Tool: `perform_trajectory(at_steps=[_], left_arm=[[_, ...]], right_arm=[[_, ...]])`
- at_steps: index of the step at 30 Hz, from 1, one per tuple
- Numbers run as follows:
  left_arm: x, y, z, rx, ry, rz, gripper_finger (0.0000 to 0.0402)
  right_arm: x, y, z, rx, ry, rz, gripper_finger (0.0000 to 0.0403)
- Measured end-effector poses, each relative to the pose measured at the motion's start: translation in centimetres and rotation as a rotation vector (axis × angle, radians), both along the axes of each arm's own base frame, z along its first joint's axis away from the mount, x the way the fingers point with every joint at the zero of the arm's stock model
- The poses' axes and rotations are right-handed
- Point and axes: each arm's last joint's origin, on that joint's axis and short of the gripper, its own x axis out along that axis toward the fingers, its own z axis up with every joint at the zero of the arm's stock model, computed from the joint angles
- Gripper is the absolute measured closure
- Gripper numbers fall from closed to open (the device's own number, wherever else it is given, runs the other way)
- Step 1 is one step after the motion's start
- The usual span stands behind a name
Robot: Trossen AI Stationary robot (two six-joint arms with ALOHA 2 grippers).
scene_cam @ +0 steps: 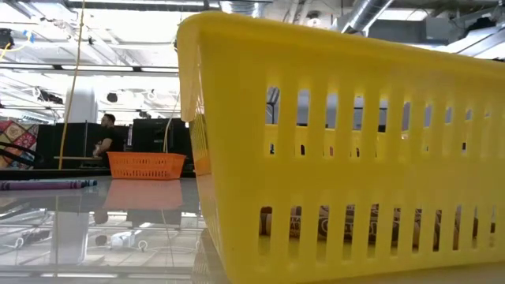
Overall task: Sort crayons
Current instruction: Put the purple crayon into the orange bin
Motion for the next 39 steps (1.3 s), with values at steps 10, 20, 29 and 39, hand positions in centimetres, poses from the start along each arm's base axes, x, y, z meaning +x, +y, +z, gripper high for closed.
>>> perform_trajectory(at_steps=[10, 20, 29, 39], left_arm=[[0.1, 0.1, -0.6, 0.042, 0.054, 0.05, 0.04], [-0.7, 2.0, -1.9, 0.184, 0.255, 0.281, 0.0399], [-2.0, 8.3, -4.2, 0.149, 0.607, 0.464, 0.0401], [1.3, 10.0, -9.8, -0.065, 0.84, 0.28, 0.0376]], right_arm=[[0.2, -0.8, -0.9, 0.048, 0.051, -0.073, 0.0348], [0.0, -3.4, -3.6, 0.148, 0.209, -0.247, 0.032], [-1.2, -4.7, -5.3, 0.203, 0.329, -0.372, 0.0301], [-1.7, -4.8, -7.0, 0.271, 0.413, -0.369, 0.03]])
